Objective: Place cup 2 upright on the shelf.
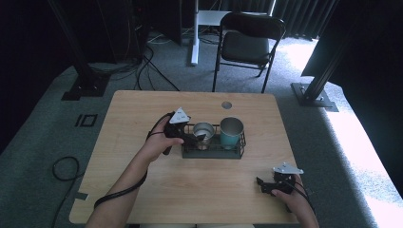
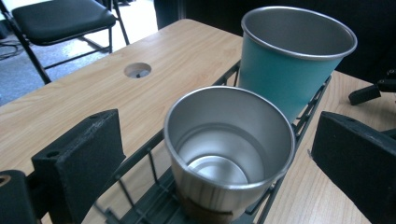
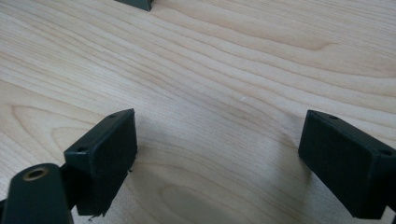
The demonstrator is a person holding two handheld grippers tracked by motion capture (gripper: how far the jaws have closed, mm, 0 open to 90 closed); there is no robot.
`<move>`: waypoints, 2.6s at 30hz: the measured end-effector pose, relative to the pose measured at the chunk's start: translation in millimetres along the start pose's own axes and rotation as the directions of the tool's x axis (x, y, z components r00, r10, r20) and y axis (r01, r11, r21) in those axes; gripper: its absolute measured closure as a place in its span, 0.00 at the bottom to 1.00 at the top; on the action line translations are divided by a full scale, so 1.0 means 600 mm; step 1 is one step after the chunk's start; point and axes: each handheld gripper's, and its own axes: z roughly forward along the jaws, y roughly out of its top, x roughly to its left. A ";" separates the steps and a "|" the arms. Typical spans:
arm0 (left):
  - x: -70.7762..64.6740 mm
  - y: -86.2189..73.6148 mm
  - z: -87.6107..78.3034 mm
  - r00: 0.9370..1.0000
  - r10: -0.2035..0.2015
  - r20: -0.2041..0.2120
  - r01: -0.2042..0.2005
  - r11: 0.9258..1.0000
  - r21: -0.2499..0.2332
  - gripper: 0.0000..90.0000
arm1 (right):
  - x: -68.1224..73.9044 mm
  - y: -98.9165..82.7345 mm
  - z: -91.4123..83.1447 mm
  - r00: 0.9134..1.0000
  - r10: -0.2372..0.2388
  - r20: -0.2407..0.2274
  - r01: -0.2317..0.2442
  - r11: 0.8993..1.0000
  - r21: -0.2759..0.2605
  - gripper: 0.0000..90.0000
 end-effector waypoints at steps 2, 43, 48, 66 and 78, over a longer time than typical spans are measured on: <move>0.005 -0.003 -0.015 1.000 -0.002 -0.017 0.002 1.000 -0.006 0.03 | 0.000 0.000 0.000 1.000 0.000 0.000 0.000 1.000 0.000 0.12; 0.053 -0.085 -0.099 0.977 -0.095 -0.194 0.097 0.995 0.002 0.03 | 0.000 0.000 0.000 1.000 -0.001 0.001 0.001 1.000 0.000 0.12; 0.053 -0.097 -0.103 0.975 -0.098 -0.201 0.101 0.995 0.007 0.03 | 0.000 0.000 0.000 1.000 0.000 0.001 0.000 1.000 0.000 0.12; 0.055 -0.158 -0.128 0.961 -0.143 -0.237 0.155 0.987 0.034 0.03 | 0.000 0.000 0.000 1.000 -0.001 0.001 0.001 1.000 -0.001 0.12; 0.048 -0.208 -0.160 0.946 -0.153 -0.284 0.178 0.982 0.067 0.03 | 0.000 0.000 0.000 1.000 -0.001 0.001 0.001 1.000 -0.001 0.12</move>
